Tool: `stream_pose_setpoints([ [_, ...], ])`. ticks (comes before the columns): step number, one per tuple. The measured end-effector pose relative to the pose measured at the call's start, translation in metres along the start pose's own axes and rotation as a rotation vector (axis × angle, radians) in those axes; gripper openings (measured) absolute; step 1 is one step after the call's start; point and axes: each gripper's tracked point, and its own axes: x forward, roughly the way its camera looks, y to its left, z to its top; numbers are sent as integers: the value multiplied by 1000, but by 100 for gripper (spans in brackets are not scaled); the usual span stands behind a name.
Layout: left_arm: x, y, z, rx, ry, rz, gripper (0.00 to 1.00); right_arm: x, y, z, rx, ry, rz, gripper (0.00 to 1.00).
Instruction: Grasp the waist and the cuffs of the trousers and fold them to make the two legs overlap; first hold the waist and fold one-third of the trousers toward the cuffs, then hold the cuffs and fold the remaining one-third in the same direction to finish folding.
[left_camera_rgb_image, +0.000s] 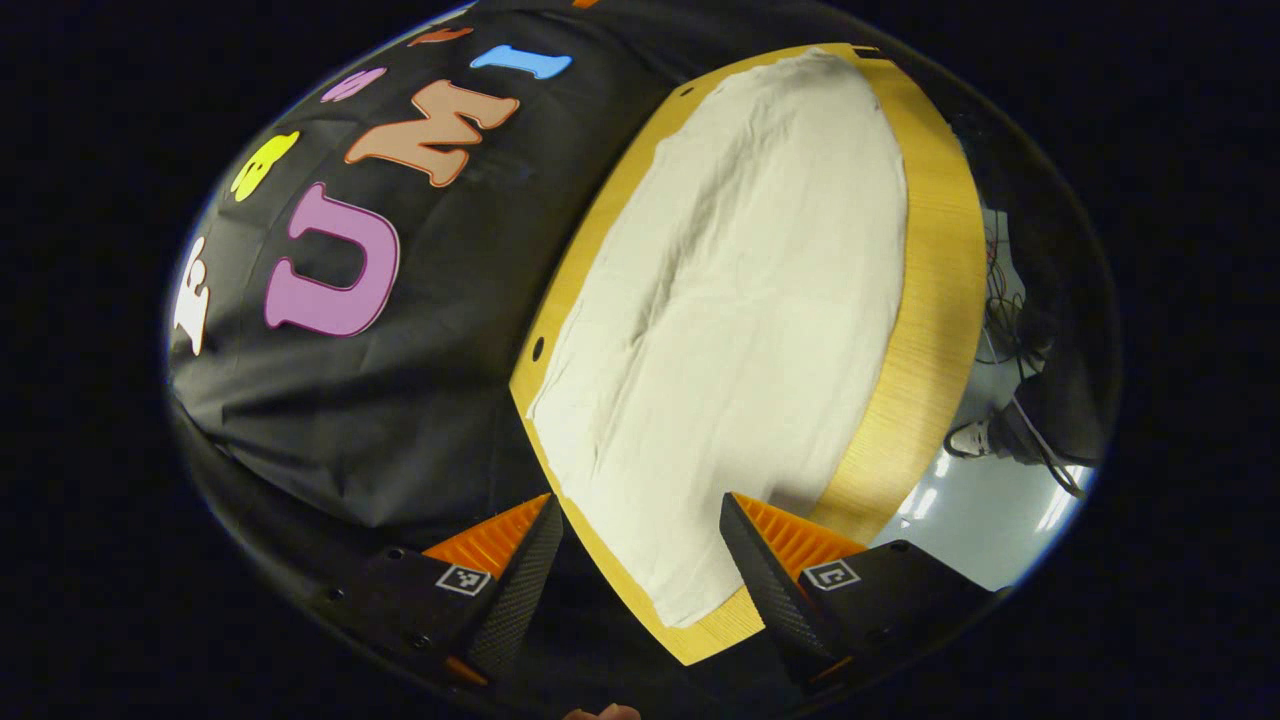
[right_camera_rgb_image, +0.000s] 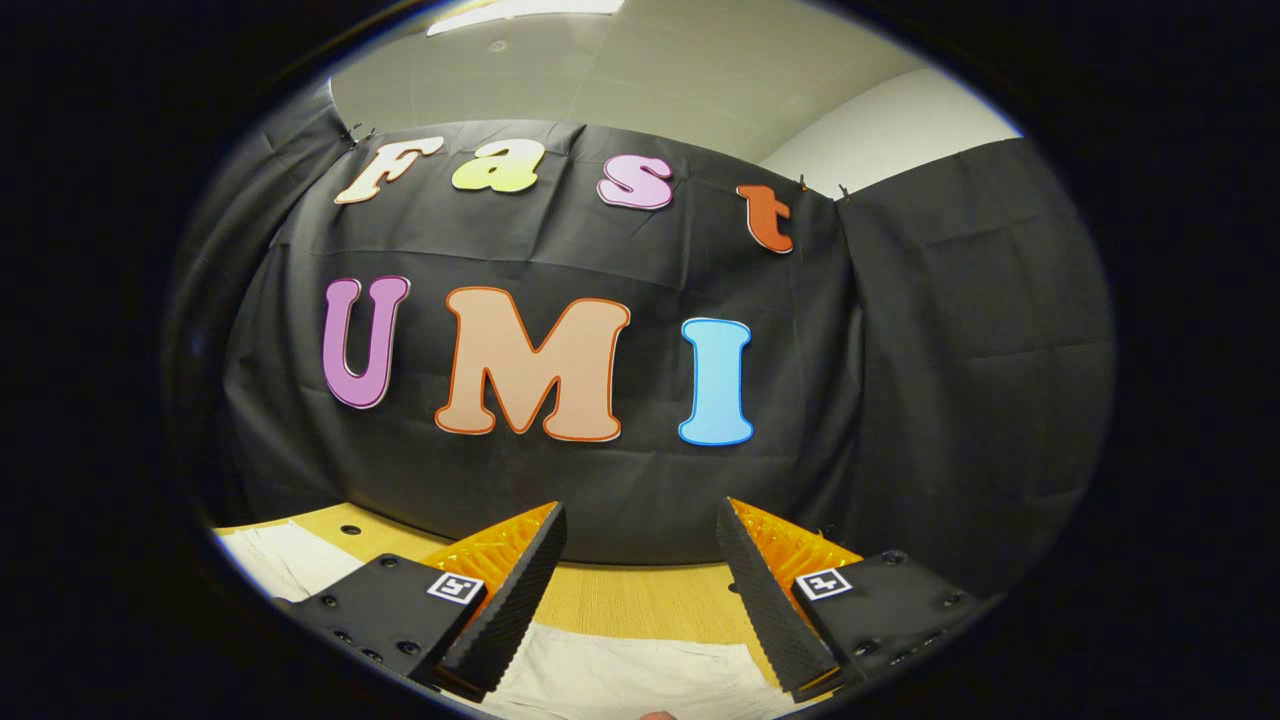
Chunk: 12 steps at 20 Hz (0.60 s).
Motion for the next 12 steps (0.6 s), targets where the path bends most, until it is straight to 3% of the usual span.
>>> stream_pose_setpoints([
  [7, -2, -42, -36, 106, 76, -133, 98, -2, -1, -8, -20, 14, 2, 97],
  [12, 5, -55, -44, 157, 94, -186, 98, -5, -4, -8, -53, 9, 1, 97],
])
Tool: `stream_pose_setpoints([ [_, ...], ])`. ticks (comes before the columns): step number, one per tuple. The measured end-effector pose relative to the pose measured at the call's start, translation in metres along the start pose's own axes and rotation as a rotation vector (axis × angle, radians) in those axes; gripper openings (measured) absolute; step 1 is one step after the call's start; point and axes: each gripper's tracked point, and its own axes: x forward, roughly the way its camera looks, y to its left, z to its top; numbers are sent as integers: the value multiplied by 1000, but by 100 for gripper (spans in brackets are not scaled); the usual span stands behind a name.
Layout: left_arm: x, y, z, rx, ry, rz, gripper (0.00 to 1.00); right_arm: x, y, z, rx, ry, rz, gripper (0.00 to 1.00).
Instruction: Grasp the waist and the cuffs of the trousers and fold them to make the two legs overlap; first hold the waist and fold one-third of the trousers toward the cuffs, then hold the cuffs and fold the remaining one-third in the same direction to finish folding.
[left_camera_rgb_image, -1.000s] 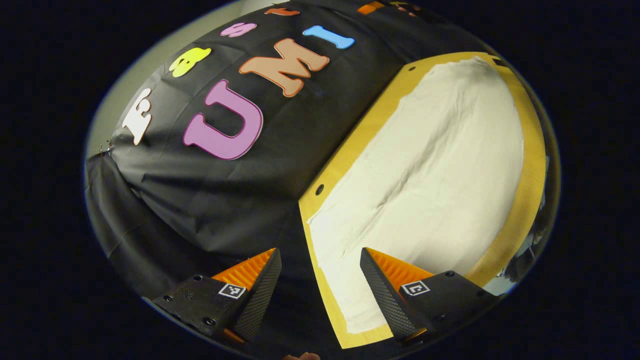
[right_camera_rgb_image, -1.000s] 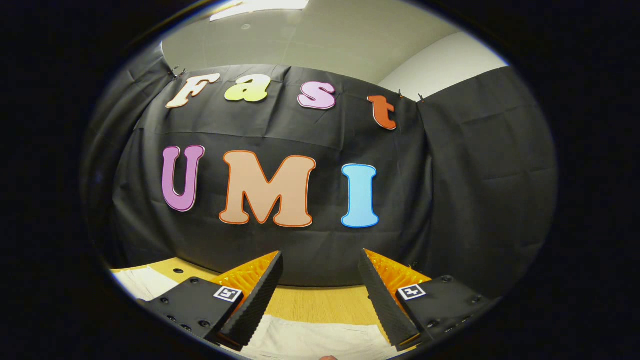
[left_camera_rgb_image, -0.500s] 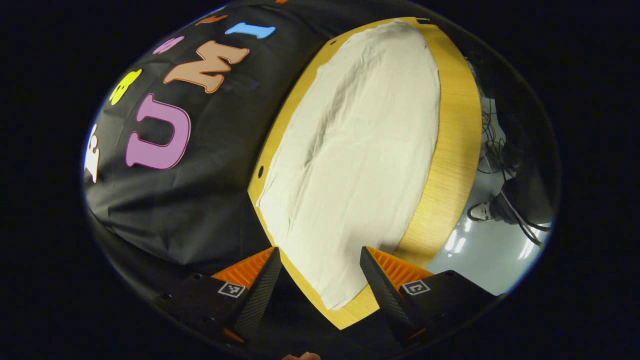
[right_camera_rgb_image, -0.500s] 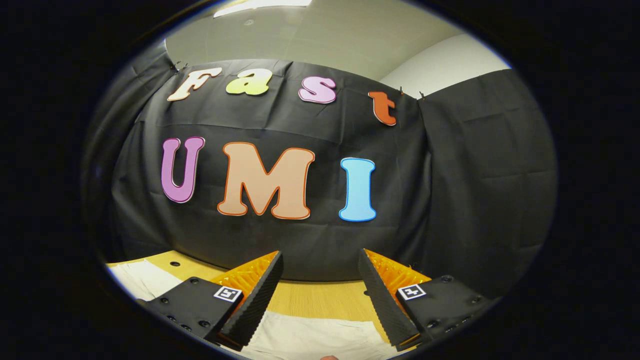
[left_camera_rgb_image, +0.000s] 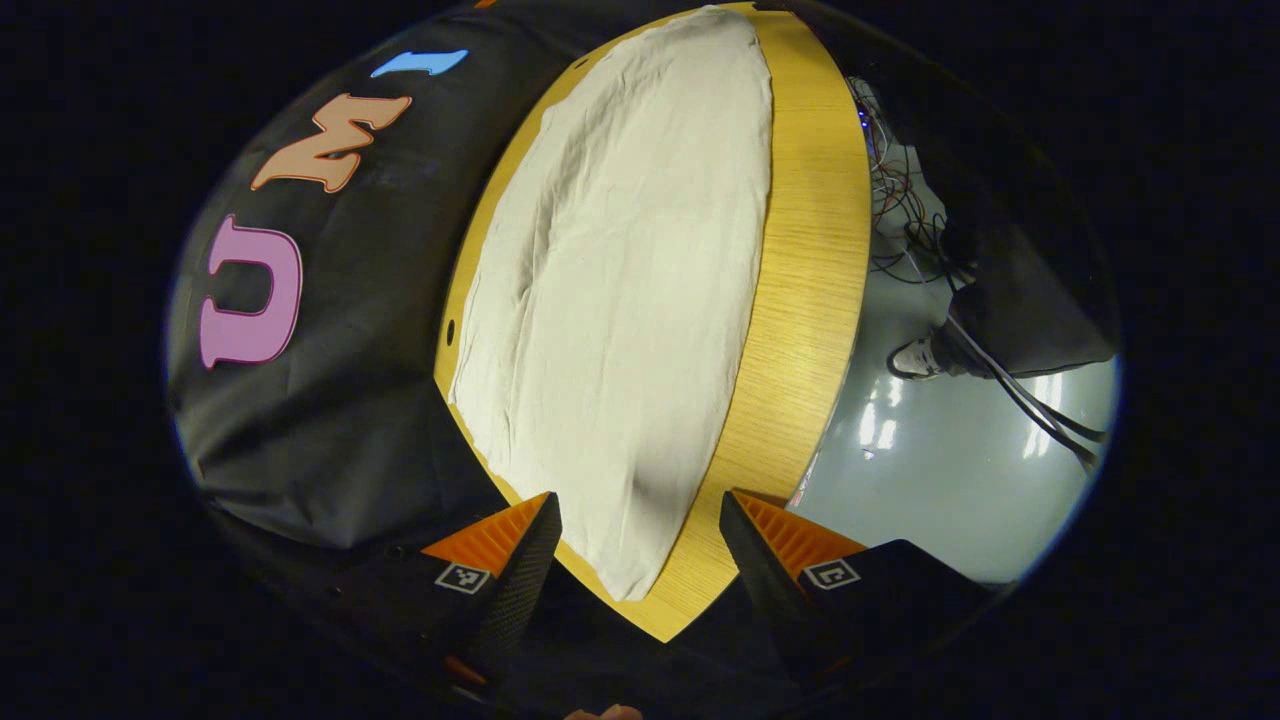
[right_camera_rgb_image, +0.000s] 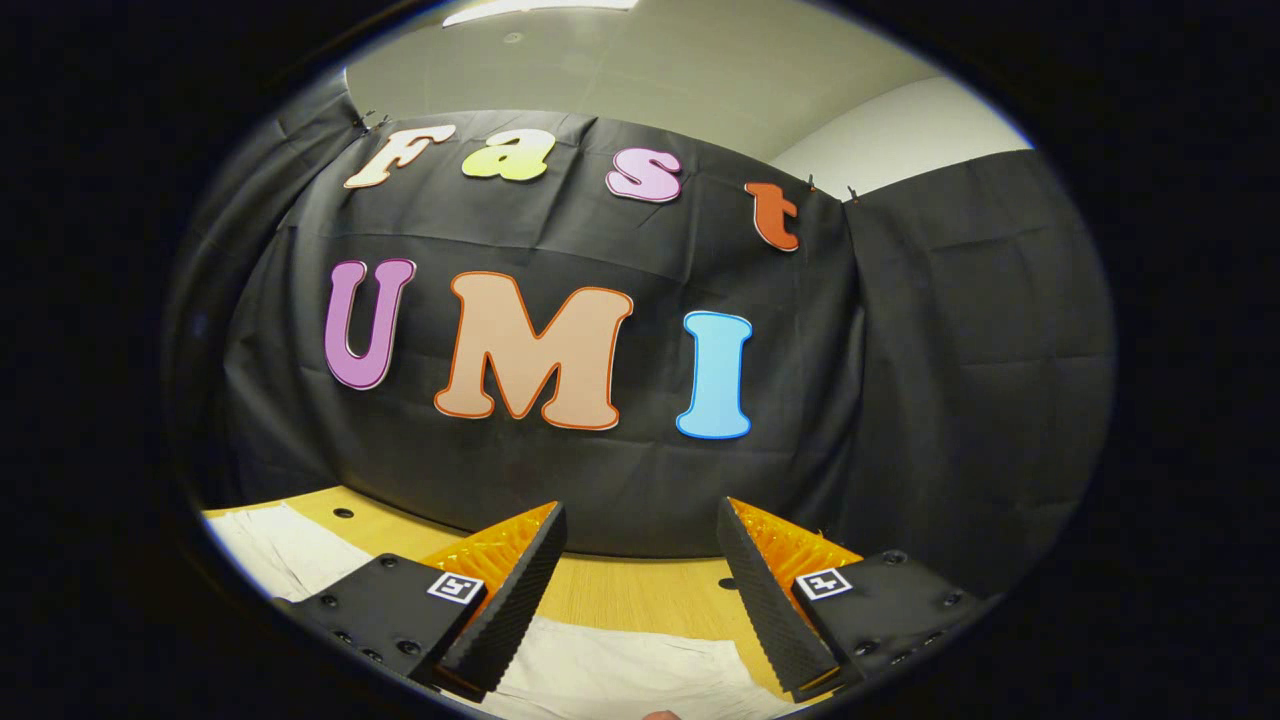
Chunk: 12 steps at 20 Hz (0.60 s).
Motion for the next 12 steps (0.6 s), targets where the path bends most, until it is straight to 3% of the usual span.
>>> stream_pose_setpoints([
  [4, 8, -2, 1, 24, -1, -24, 96, -1, -7, 0, -15, 1, -15, 97],
  [6, 15, 2, 2, 43, -1, -25, 88, -1, -12, 0, -22, 1, -27, 97],
  [12, 31, 22, 5, 85, -1, 4, 88, -5, -22, -3, -45, 8, -48, 98],
])
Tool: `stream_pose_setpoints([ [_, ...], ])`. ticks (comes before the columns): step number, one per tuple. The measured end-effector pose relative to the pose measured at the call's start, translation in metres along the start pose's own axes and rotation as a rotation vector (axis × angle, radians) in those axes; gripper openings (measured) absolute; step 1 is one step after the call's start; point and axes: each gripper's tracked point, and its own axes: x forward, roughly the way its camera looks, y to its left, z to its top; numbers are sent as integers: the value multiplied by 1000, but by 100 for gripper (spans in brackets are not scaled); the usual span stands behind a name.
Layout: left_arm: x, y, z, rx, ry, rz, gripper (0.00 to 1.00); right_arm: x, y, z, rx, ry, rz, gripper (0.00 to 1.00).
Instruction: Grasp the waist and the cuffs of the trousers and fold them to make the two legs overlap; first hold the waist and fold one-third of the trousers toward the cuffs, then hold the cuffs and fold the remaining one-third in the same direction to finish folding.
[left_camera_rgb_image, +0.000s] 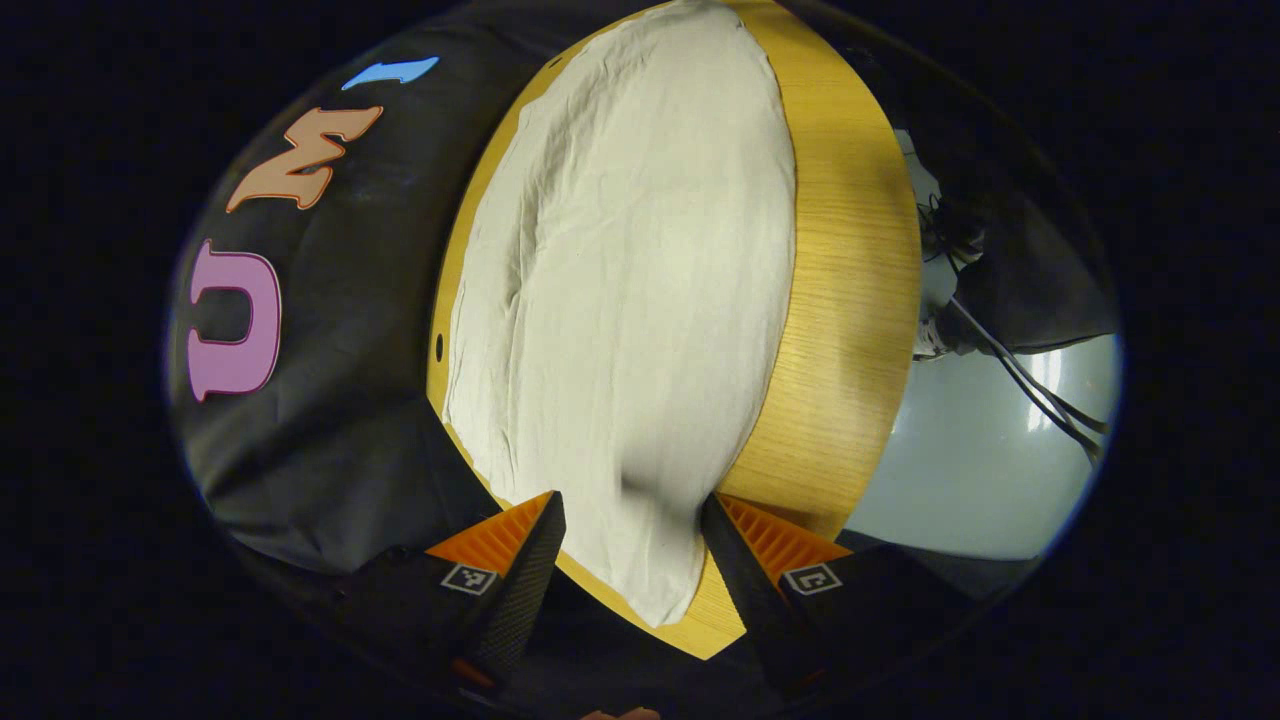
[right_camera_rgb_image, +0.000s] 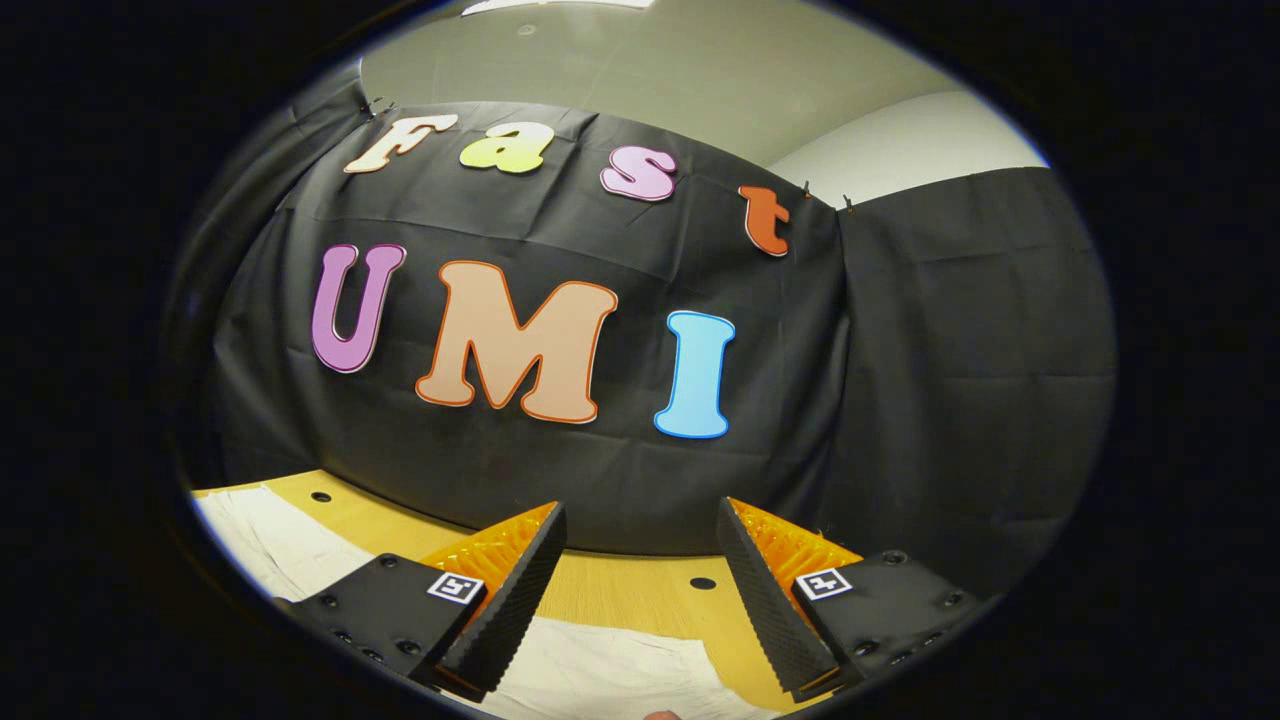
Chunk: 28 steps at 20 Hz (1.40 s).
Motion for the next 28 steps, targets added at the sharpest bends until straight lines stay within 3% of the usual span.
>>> stream_pose_setpoints([
  [5, 11, 10, 2, 22, 14, 9, 87, -2, -7, -9, -17, 20, -14, 98],
  [7, 13, 8, 3, 22, 23, -11, 78, -4, -12, -13, -30, 27, -18, 97],
  [9, 14, 0, 1, 15, 37, -45, 63, -5, -15, -15, -51, 35, -19, 97],
  [10, 14, -2, 2, 8, 41, -53, 48, -6, -17, -18, -62, 39, -19, 97],
  [13, 16, -11, 1, -16, 65, -95, 29, -8, -22, -30, -105, 67, -3, 98],
  [16, 16, -14, 0, -11, 93, -117, 4, -14, -31, -43, -158, 92, 12, 97],
  [23, 16, -16, 1, -40, 109, -136, 0, -39, -62, -83, -389, 161, 96, 97],
  [28, 17, -16, 1, -51, 119, -139, 0, -73, -76, -154, -598, 286, 224, 98],
])
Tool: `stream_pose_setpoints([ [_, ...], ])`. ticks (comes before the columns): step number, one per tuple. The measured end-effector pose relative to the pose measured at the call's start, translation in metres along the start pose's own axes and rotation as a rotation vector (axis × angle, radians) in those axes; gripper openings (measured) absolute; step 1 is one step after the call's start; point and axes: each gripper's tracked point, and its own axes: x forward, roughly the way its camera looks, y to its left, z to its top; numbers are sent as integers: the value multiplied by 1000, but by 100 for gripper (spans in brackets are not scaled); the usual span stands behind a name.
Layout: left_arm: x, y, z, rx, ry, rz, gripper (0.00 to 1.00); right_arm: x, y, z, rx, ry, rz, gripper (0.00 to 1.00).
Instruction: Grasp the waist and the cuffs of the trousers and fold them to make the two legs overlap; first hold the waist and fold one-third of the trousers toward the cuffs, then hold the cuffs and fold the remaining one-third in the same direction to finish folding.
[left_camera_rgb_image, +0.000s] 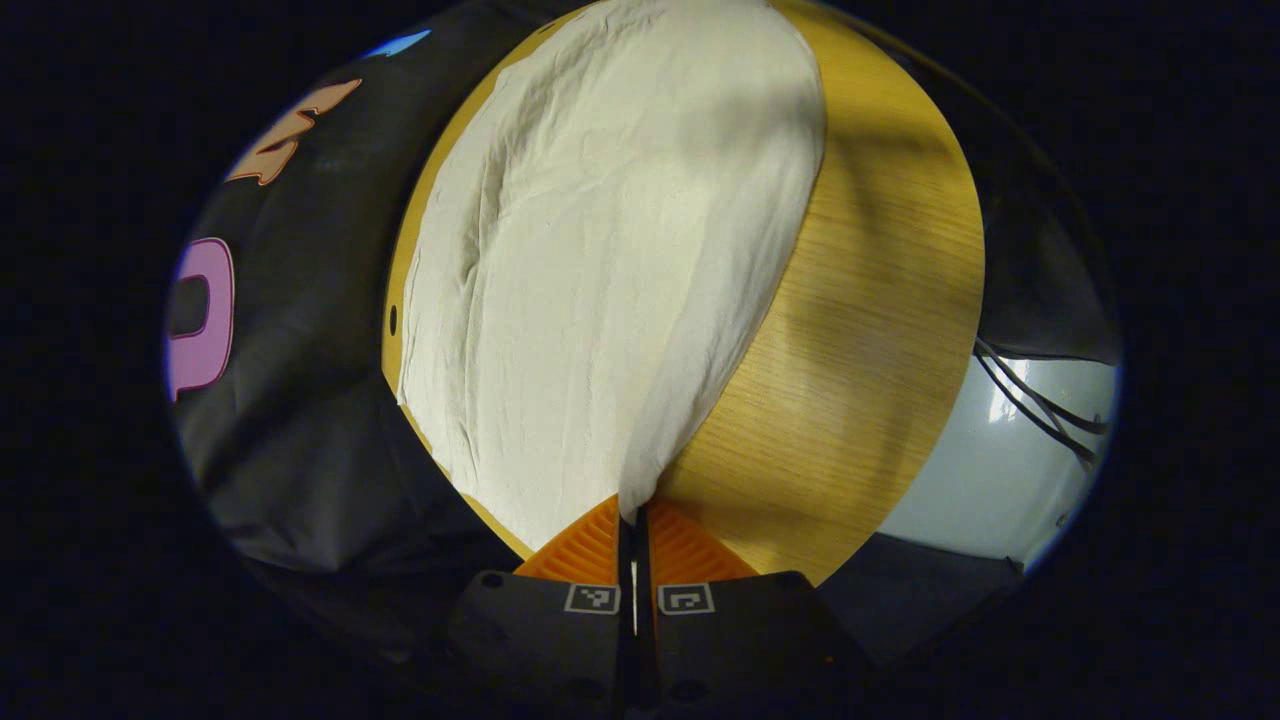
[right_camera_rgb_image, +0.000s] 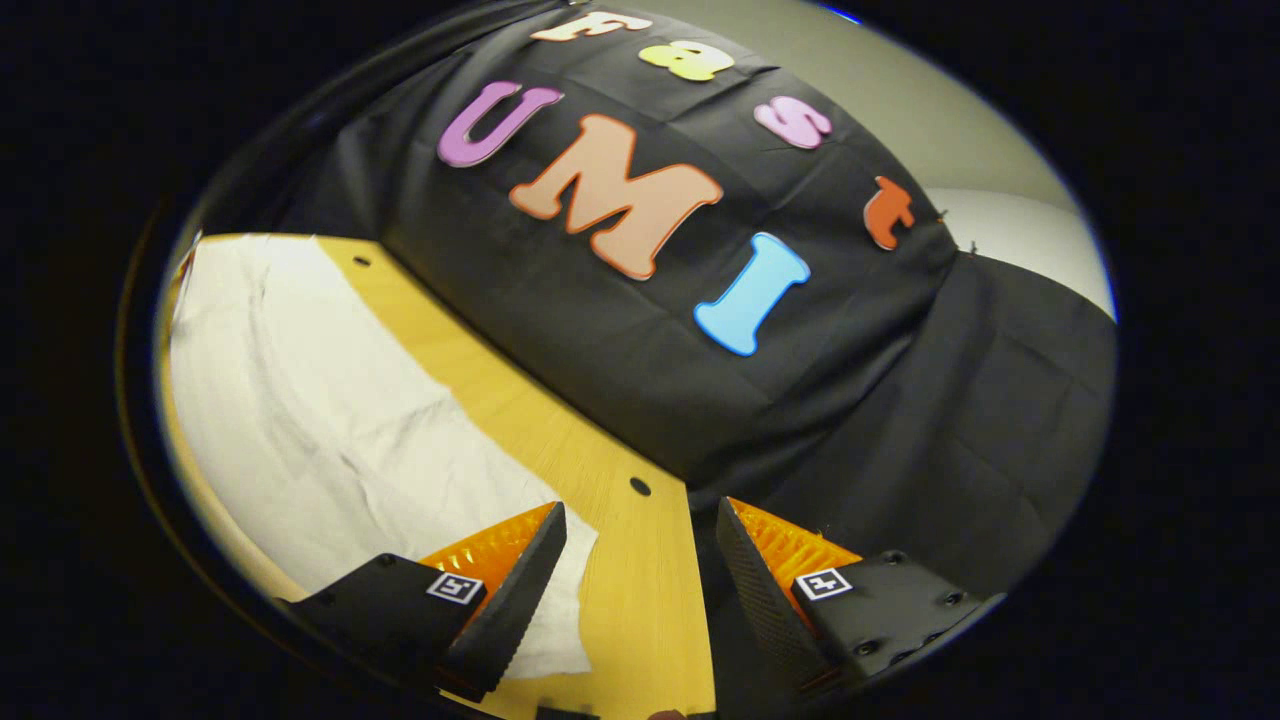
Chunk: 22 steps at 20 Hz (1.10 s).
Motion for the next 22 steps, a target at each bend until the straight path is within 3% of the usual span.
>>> stream_pose_setpoints([
  [5, 0, 0, 0, 7, 7, 20, 0, -14, 46, -58, -99, 125, 166, 97],
  [11, 1, -1, 1, 2, 13, 28, 0, -30, 88, -95, -273, 181, 325, 98],
  [22, 1, -2, 0, 20, 19, 51, 0, -59, 130, -150, -552, 229, 511, 98],
])
